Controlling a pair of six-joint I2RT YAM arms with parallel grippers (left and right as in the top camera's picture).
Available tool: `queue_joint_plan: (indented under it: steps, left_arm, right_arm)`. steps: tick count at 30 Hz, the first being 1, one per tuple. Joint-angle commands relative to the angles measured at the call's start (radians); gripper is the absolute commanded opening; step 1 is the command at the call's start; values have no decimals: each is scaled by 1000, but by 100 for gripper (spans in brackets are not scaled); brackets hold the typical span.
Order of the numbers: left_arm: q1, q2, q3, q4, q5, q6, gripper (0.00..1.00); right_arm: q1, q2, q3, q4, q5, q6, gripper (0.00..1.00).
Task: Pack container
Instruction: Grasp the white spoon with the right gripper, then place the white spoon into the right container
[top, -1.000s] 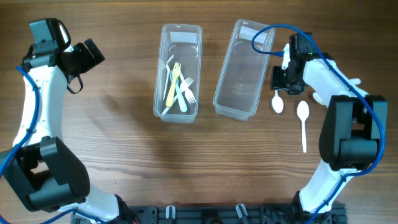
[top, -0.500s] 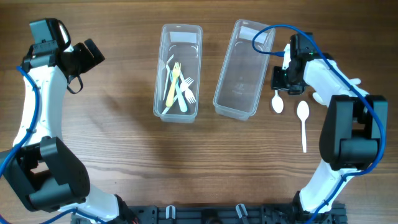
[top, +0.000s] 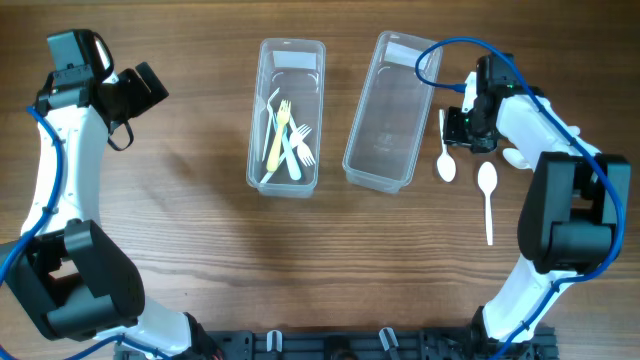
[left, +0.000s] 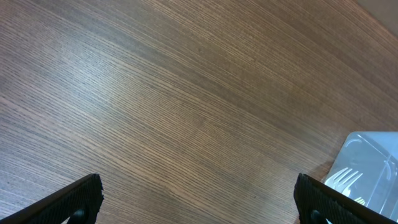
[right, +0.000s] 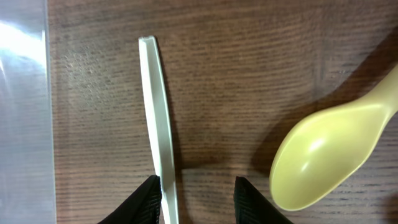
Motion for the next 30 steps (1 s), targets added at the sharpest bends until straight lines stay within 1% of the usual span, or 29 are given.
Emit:
queue_joint_plan:
  steps: [1, 5, 6, 7, 8, 10, 14, 16, 19, 22, 24, 26, 27, 30]
  left_arm:
    - [6, -19, 1, 2, -3, -8, 100]
    - [6, -19, 1, 2, -3, -8, 100]
    - [6, -19, 1, 2, -3, -8, 100]
    - [6, -19, 1, 2, -3, -8, 100]
    - [6, -19, 1, 2, -3, -8, 100]
    - [6, -19, 1, 2, -3, -8, 100]
    - [6, -19, 1, 2, -3, -8, 100]
    - [6, -19, 1, 2, -3, -8, 100]
    - [6, -19, 1, 2, -3, -8, 100]
    - [6, -19, 1, 2, -3, -8, 100]
    - [6, -19, 1, 2, -3, -8, 100]
    - [6, -19, 1, 2, -3, -8, 100]
    - [6, -19, 1, 2, -3, -8, 100]
    - [6, -19, 1, 2, -3, -8, 100]
  right_arm:
    - [1, 45, -62, 24, -16, 0, 37]
    - [1, 56, -99, 56, -24, 4, 34]
    - [1, 56, -99, 61, -24, 4, 22]
    - [1, 56, -99, 63, -24, 5, 6]
    - [1, 56, -99, 63, -24, 15, 4]
    - [1, 56, -99, 63, -32, 56, 4]
    - [1, 14, -75, 42, -45, 47, 4]
    - [1, -69, -20, 21, -27, 26, 4]
    - [1, -269, 29, 26, 26, 26, 4]
    - [11, -422, 29, 50, -26, 26, 4]
    - [36, -435, 28, 53, -114, 39, 4]
    - [92, -410, 8, 87, -175, 107, 4]
    - [135, -381, 2, 112, -178, 136, 4]
    - [228, -298, 2, 154, -178, 134, 4]
